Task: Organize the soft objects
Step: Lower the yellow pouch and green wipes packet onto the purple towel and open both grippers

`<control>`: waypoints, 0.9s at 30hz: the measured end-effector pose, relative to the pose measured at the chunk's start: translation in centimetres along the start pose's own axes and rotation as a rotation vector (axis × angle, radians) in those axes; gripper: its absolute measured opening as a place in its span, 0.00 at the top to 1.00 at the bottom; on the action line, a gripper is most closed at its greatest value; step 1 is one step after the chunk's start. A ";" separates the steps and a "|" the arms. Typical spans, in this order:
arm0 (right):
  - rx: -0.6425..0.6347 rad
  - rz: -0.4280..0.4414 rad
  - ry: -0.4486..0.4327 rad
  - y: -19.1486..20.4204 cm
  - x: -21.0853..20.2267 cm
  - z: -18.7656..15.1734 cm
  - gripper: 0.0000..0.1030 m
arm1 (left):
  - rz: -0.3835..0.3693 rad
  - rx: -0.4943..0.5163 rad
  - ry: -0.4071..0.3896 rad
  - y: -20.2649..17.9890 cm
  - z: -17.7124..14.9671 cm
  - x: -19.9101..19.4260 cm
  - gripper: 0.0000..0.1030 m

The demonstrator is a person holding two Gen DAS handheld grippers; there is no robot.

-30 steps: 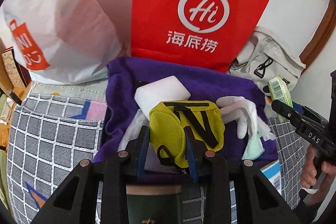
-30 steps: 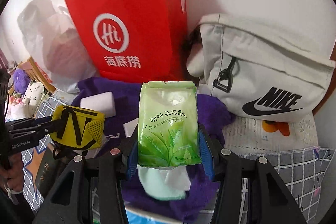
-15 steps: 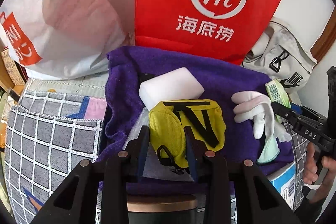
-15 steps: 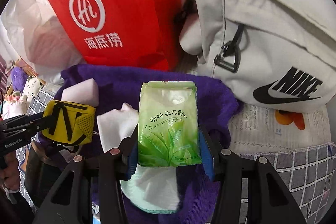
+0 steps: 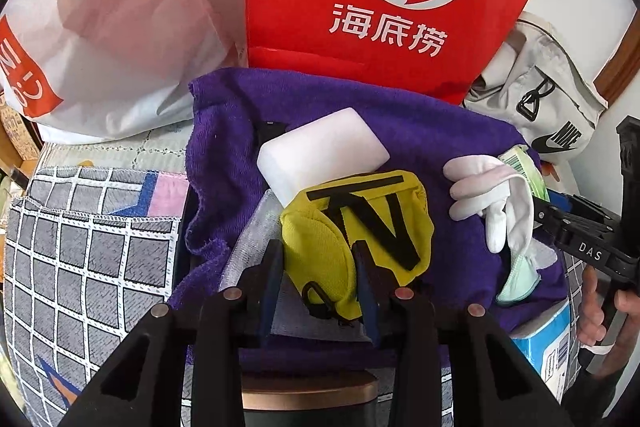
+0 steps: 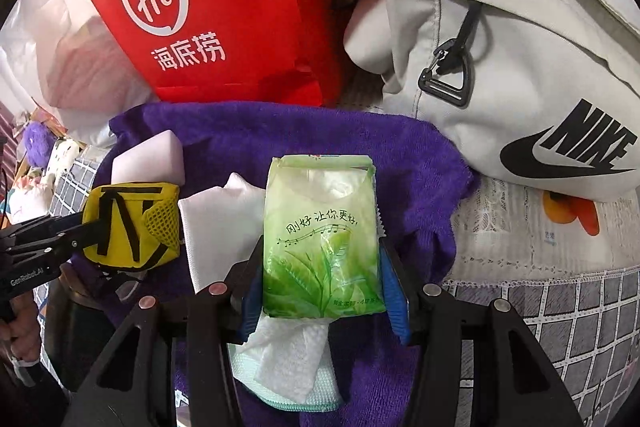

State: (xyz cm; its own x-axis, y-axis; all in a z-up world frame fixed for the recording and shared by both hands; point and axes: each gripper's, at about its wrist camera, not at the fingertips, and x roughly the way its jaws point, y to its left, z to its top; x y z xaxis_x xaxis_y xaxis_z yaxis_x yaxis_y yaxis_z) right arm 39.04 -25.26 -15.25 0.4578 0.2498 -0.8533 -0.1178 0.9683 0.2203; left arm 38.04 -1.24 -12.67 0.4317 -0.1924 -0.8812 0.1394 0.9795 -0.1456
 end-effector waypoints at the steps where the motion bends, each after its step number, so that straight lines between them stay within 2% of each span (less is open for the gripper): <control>1: 0.002 0.003 -0.002 -0.2 -0.3 0.0 0.47 | -0.001 -0.001 0.000 0.0 0.0 0.0 0.67; 4: 0.001 0.006 -0.008 -0.4 -0.7 0.0 0.40 | 0.000 0.002 0.001 0.0 0.1 0.1 0.67; 11: 0.012 0.002 -0.016 -0.3 -1.2 0.0 0.40 | -0.018 -0.025 0.010 0.6 0.1 0.0 0.65; 12: 0.014 0.002 -0.017 -0.3 -1.3 -0.1 0.40 | -0.026 -0.025 0.010 0.7 0.2 -0.2 0.63; 14: 0.012 0.002 -0.020 -0.3 -1.7 -0.1 0.40 | -0.031 -0.020 0.004 0.7 0.1 -0.7 0.48; 17: 0.006 -0.002 -0.031 0.0 -2.9 -0.2 0.40 | -0.010 -0.016 -0.026 0.7 -0.1 -2.0 0.38; 20: 0.001 0.010 -0.050 0.5 -4.5 -0.6 0.37 | 0.006 -0.030 -0.050 0.9 -0.5 -3.6 0.38; 23: 0.000 0.016 -0.090 1.1 -6.6 -1.1 0.27 | 0.017 -0.037 -0.075 1.1 -1.3 -5.3 0.38; 27: -0.030 0.022 -0.139 2.4 -9.7 -2.6 0.25 | 0.037 -0.042 -0.124 1.5 -2.8 -7.7 0.38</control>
State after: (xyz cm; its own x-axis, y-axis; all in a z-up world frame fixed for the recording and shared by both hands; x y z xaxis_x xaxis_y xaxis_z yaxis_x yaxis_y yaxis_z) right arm 32.00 -25.39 -7.69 0.5718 0.2707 -0.7744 -0.1544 0.9626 0.2225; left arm 32.40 1.87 -7.38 0.5432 -0.1592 -0.8244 0.0847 0.9872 -0.1348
